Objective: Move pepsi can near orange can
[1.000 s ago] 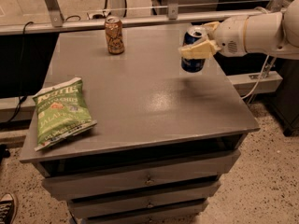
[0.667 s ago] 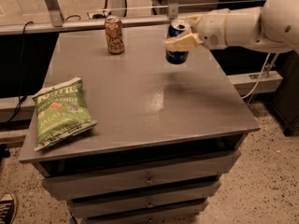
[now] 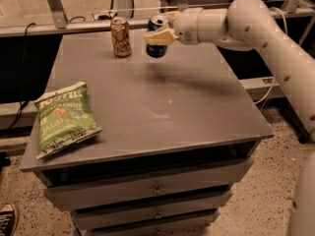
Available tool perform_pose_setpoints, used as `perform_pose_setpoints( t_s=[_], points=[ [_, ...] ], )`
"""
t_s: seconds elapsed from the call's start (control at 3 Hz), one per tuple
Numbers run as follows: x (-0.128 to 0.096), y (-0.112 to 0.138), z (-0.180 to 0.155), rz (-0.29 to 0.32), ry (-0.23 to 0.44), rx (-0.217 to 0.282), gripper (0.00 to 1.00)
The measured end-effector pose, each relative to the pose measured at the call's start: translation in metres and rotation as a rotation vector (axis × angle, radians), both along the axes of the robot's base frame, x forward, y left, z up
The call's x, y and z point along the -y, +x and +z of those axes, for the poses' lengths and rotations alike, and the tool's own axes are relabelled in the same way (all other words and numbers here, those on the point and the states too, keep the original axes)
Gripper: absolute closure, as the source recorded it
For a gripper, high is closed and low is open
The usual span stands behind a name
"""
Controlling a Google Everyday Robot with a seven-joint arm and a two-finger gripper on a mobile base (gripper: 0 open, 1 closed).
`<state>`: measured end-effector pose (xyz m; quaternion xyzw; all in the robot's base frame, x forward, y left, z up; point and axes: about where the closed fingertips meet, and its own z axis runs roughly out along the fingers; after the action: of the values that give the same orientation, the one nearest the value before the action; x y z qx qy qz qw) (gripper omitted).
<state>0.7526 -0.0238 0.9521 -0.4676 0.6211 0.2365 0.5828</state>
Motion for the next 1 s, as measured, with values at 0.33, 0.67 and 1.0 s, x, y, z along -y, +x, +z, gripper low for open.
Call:
perform_pose_setpoints(
  t_s=[0.33, 0.67, 1.0],
  points=[
    [-0.019, 0.032, -0.024, -0.018, -0.014, -0.012, 1.00],
    [-0.028, 0.059, -0.037, -0.046, -0.008, -0.019, 1.00],
    [-0.037, 0.074, -0.036, -0.053, 0.006, -0.022, 0.83]
  ],
)
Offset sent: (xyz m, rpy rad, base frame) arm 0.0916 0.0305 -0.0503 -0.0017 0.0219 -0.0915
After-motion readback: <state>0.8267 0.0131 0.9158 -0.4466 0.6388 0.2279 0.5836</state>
